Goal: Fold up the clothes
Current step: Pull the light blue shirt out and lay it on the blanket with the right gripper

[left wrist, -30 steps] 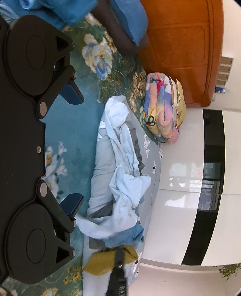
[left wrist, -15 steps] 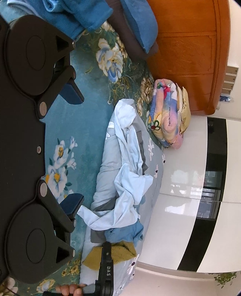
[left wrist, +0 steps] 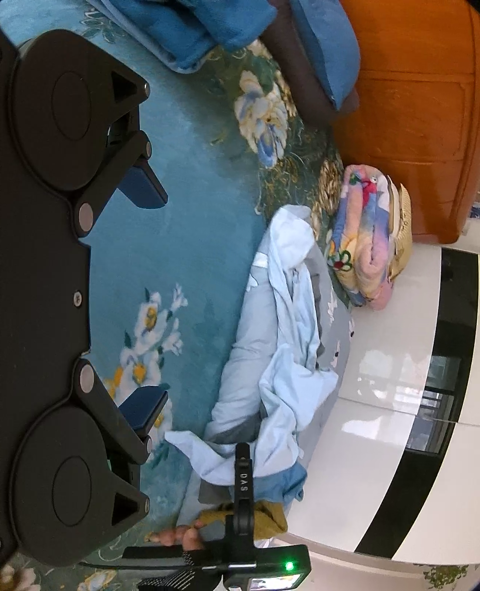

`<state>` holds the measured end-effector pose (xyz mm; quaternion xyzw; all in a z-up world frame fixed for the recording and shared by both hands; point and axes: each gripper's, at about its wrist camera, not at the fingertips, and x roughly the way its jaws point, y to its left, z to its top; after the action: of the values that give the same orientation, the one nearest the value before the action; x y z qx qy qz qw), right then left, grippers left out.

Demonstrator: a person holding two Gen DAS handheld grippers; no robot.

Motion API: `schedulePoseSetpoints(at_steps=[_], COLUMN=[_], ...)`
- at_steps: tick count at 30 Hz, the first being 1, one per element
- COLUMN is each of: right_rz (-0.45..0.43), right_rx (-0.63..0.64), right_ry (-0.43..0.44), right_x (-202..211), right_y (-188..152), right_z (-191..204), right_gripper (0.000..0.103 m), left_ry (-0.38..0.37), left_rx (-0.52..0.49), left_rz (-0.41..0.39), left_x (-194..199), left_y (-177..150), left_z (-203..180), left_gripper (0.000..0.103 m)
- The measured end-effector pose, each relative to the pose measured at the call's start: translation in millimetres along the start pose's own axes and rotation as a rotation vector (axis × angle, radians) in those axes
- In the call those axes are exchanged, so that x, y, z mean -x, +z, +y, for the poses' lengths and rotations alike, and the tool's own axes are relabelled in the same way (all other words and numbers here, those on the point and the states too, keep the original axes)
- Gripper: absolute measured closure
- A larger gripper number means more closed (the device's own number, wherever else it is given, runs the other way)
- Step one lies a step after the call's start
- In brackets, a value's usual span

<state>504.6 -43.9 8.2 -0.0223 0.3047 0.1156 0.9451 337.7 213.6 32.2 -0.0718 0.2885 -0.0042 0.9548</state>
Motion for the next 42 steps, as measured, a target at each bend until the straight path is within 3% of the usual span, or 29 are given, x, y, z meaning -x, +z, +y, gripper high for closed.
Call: schedulePoseSetpoints(at_steps=[4, 7, 13, 18, 21, 27, 35, 42], right_rz=[0.020, 0.018, 0.001, 0.007, 0.022, 0.092, 0.155, 0.242], right_rx=[-0.093, -0.199, -0.287, -0.285, -0.287, -0.291, -0.307, -0.243], right_ry=[0.026, 0.126, 0.387, 0.507, 0.584, 0.690, 0.808, 0.870], right_x=[-2, 5, 36, 66, 88, 136, 219, 286], right_y=[2, 3, -3, -18, -33, -80, -146, -197], right_z=[-8, -24, -39, -38, -38, -38, -51, -56], right_gripper=[0.086, 0.094, 0.095, 0.095, 0.095, 0.095, 0.095, 0.095], left_ry=[0.010, 0.011, 0.003, 0.003, -0.001, 0.003, -0.028, -0.061], left_rx=[0.026, 0.042, 0.048, 0.046, 0.097, 0.203, 0.173, 0.200], left_rz=[0.003, 0.001, -0.007, -0.016, -0.023, -0.029, 0.018, 0.045], left_x=[2, 7, 21, 37, 51, 80, 108, 136], left_y=[-2, -3, -4, -6, -14, -40, -73, -104], left_z=[8, 10, 5, 0, 1, -5, -39, -62], left_gripper=[0.002, 0.002, 0.002, 0.002, 0.002, 0.002, 0.002, 0.002])
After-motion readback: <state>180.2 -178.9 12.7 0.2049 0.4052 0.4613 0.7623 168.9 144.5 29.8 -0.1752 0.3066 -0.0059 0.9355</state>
